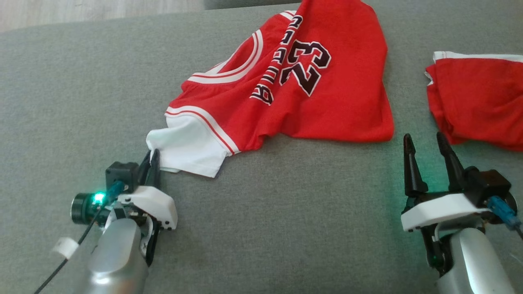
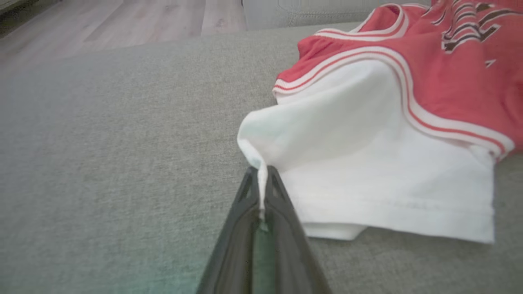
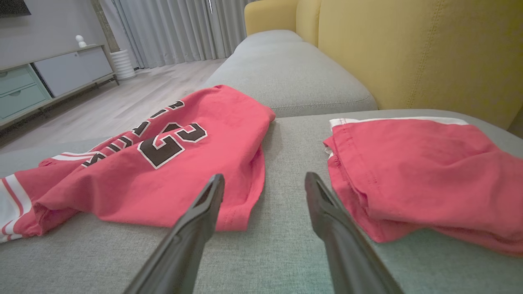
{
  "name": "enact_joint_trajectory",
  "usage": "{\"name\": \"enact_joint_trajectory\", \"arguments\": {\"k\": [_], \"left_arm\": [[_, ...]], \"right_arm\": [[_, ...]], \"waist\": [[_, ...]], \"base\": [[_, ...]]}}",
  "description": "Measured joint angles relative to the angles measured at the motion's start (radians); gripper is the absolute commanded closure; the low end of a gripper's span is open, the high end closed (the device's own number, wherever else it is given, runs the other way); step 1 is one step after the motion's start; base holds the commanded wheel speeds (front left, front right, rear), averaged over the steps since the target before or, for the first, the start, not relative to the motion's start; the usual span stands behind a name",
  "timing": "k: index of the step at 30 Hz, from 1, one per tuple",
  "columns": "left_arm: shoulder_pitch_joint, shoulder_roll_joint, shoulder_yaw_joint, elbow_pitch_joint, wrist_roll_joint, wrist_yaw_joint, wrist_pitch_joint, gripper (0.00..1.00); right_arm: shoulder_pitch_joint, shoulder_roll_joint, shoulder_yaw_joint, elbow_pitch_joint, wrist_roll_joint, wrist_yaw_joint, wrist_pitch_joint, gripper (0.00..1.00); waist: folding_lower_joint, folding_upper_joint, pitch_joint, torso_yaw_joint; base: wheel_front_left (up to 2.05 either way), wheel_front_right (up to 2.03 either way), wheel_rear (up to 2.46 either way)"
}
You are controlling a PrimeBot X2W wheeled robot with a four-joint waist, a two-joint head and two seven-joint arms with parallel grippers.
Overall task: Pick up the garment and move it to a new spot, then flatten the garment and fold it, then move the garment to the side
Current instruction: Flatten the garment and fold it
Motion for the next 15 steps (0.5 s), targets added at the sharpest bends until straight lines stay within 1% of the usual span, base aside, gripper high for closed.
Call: {"name": "enact_joint_trajectory", "arguments": {"k": [3,5,9,11,12,13,15], "left_arm": [[0.001,-0.002,0.011,-0.012,-0.02,0.001,-0.057,1.0],[0.002,-0.003,0.026,-0.055,-0.035,0.002,-0.087,1.0],[0.008,-0.014,0.059,-0.202,-0.051,0.025,-0.104,1.0],[0.028,-0.016,0.072,-0.312,-0.053,0.029,-0.105,1.0],[0.028,-0.016,0.072,-0.312,-0.053,0.029,-0.105,1.0],[0.058,-0.019,0.087,-0.401,-0.046,0.037,-0.107,1.0],[0.094,-0.02,0.093,-0.459,-0.04,0.038,-0.107,1.0]], "right_arm": [[0.0,0.0,-0.003,0.025,0.004,0.0,0.026,0.0],[-0.002,0.0,-0.005,0.05,0.032,0.0,0.047,0.0],[-0.038,0.0,-0.013,0.113,0.088,0.0,0.069,0.0],[-0.069,0.0,-0.012,0.144,0.095,0.0,0.07,0.0],[-0.069,0.0,-0.012,0.144,0.095,0.0,0.07,0.0],[-0.093,0.0,-0.007,0.176,0.096,0.0,0.079,0.0],[-0.104,0.0,0.001,0.212,0.097,0.0,0.088,0.0]], "waist": [[0.0,0.0,-0.007,0.011],[0.0,0.0,-0.012,0.021],[-0.0001,0.0,-0.02,0.045],[-0.0001,0.0,-0.024,0.058],[-0.0001,0.0,-0.024,0.058],[-0.0001,0.0,-0.027,0.07],[-0.0001,0.0,-0.03,0.08]], "base": [[0.0,0.0,0.0],[0.0,0.0,0.0],[0.0,0.0,0.0],[0.0,0.0,0.0],[0.0,0.0,0.0],[0.0,0.0,0.0],[0.0,0.0,0.0]]}}
